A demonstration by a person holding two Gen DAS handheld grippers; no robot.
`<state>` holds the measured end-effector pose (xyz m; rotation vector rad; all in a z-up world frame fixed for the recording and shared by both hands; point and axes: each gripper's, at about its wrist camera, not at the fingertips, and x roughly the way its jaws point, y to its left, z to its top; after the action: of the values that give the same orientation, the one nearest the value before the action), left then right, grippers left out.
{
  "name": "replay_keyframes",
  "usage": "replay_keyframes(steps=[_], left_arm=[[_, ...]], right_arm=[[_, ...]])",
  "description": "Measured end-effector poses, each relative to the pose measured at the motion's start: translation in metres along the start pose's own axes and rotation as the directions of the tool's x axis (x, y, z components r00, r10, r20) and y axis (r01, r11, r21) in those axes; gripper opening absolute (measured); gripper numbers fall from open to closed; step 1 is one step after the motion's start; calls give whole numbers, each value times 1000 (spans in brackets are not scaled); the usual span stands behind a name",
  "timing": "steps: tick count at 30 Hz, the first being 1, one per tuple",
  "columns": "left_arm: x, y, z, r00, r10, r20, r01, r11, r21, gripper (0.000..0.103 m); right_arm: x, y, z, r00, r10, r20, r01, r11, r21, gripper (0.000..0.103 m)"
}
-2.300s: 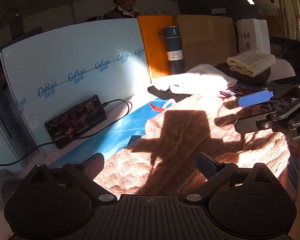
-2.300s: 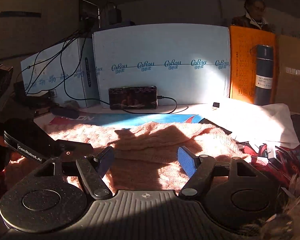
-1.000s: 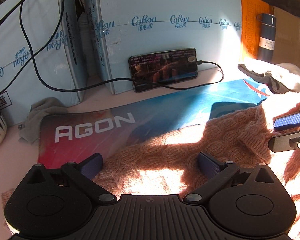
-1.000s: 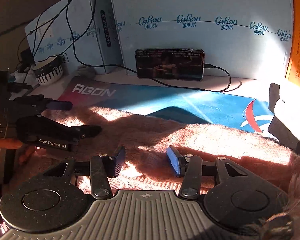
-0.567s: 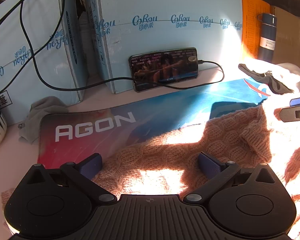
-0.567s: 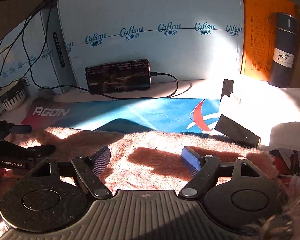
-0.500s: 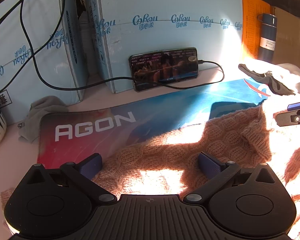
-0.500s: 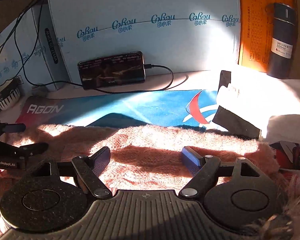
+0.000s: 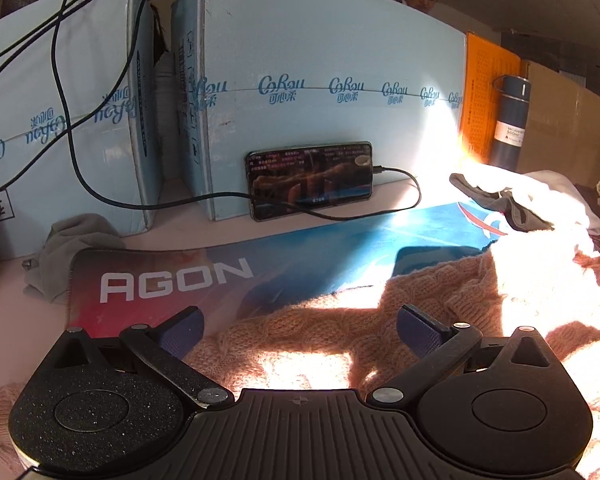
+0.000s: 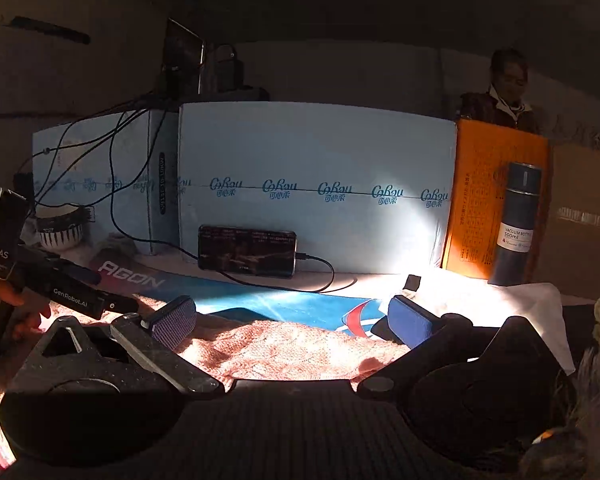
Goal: Fold clothes
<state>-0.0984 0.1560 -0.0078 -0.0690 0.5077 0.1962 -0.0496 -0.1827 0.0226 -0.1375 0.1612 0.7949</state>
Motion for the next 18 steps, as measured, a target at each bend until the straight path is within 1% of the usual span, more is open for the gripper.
replay_keyframes(steps=[2,4,5,8,9,10,11,14,17,18], left_arm=[[-13,-5,2,996,-44,82,43,999,12,103],[-28,-10,4,980,-96,173,92,995,29,103],[-36,-14,4,971,-109,214,100,994,50,103],[-67,-30,2,946,-108,307,59,985,164,103],[-81,-35,-3,931,-114,347,38,975,217,103],[-95,-38,-10,912,-125,391,16,963,271,103],[-104,-40,-17,908,-127,399,-3,951,308,103],[-127,-46,-39,935,-85,344,-70,908,414,103],[-150,-51,-61,955,-35,293,-128,847,517,103],[-155,-53,-68,964,-21,266,-133,827,547,103]], right_arm=[[-20,-3,-16,999,-24,24,24,1000,-12,103],[-34,-7,-28,1000,-20,11,20,1000,-23,103],[-39,-8,-32,1000,-12,-4,12,999,-43,103],[-50,-7,-41,999,1,-52,-7,993,-120,103],[-51,-5,-43,998,5,-66,-15,989,-149,103],[-52,-3,-46,997,9,-80,-23,984,-178,103],[-53,0,-48,996,13,-94,-32,978,-207,103],[-51,3,-55,989,33,-141,-71,960,-272,103],[-46,8,-59,982,63,-180,-121,937,-329,103],[-44,10,-59,979,76,-191,-140,926,-351,103]])
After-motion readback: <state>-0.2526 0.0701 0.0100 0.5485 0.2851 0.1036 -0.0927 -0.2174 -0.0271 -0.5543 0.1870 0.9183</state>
